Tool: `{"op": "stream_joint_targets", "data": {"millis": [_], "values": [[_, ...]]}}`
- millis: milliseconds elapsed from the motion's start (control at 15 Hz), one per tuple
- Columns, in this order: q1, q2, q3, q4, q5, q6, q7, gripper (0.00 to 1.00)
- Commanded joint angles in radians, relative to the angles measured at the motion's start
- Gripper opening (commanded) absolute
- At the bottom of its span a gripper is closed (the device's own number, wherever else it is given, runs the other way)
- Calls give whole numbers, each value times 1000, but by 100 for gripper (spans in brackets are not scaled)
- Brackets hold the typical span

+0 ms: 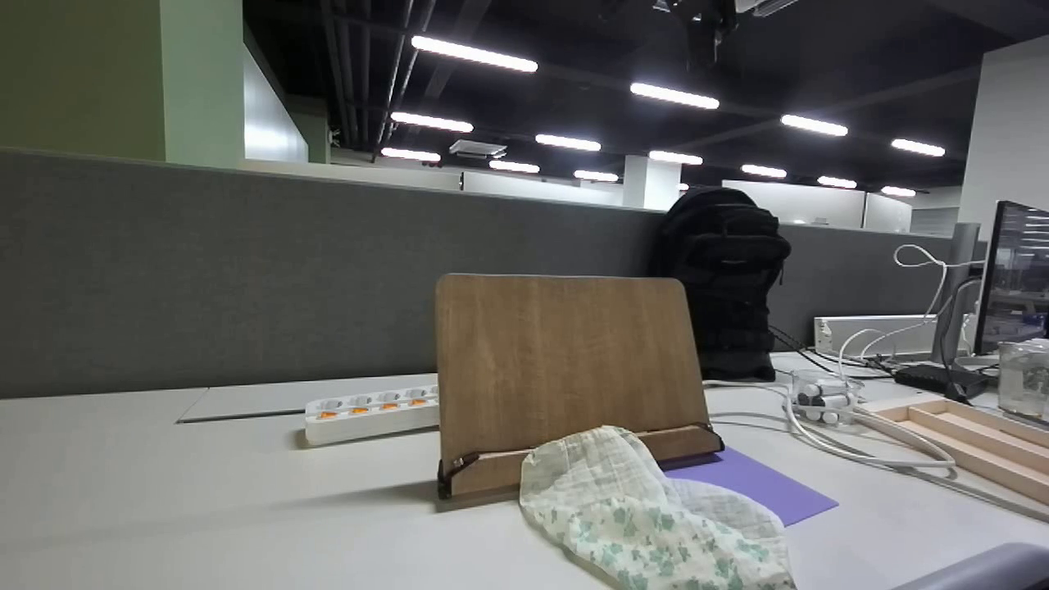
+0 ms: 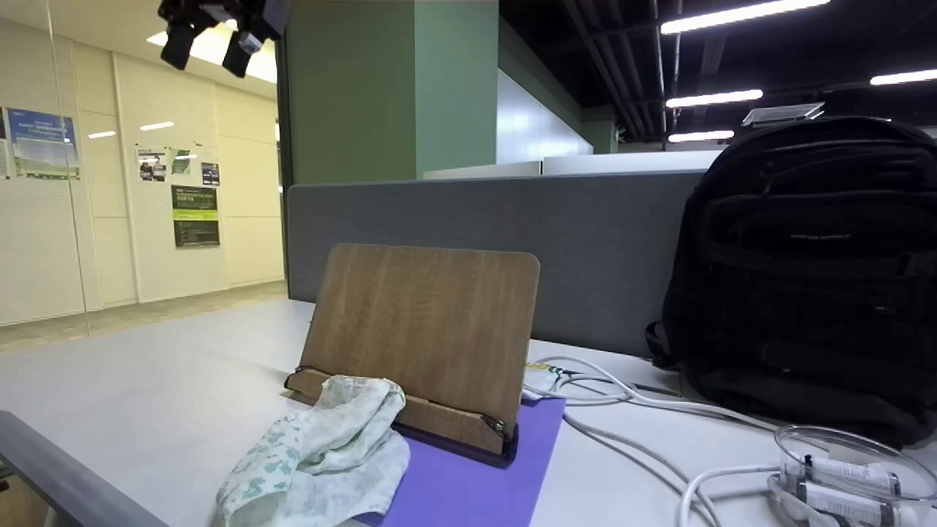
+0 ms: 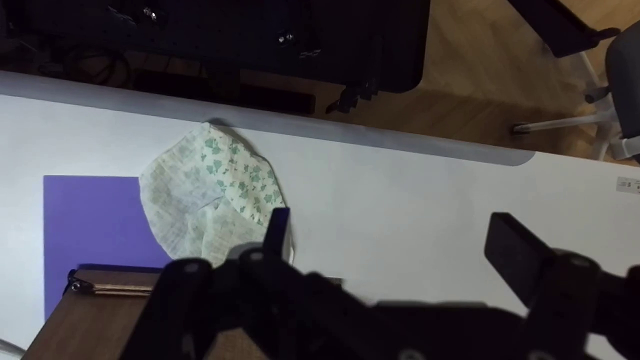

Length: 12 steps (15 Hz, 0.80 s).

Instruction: Hang the cloth on the wooden thing

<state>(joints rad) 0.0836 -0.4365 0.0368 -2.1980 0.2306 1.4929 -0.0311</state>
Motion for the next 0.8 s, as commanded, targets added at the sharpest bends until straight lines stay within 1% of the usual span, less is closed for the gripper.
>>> {"op": "stream_joint_targets", "data": {"millis": [0, 267, 400, 533, 733], "values": [[-18, 13, 16, -100, -26, 136, -1, 100], [-20, 43, 27, -235, -88, 385, -13, 100], [-23, 66, 31, -298, -125, 507, 4, 100], [-29, 90, 34, -355, -172, 601, 20, 100], [-37, 125, 38, -434, -239, 690, 45, 100]]}}
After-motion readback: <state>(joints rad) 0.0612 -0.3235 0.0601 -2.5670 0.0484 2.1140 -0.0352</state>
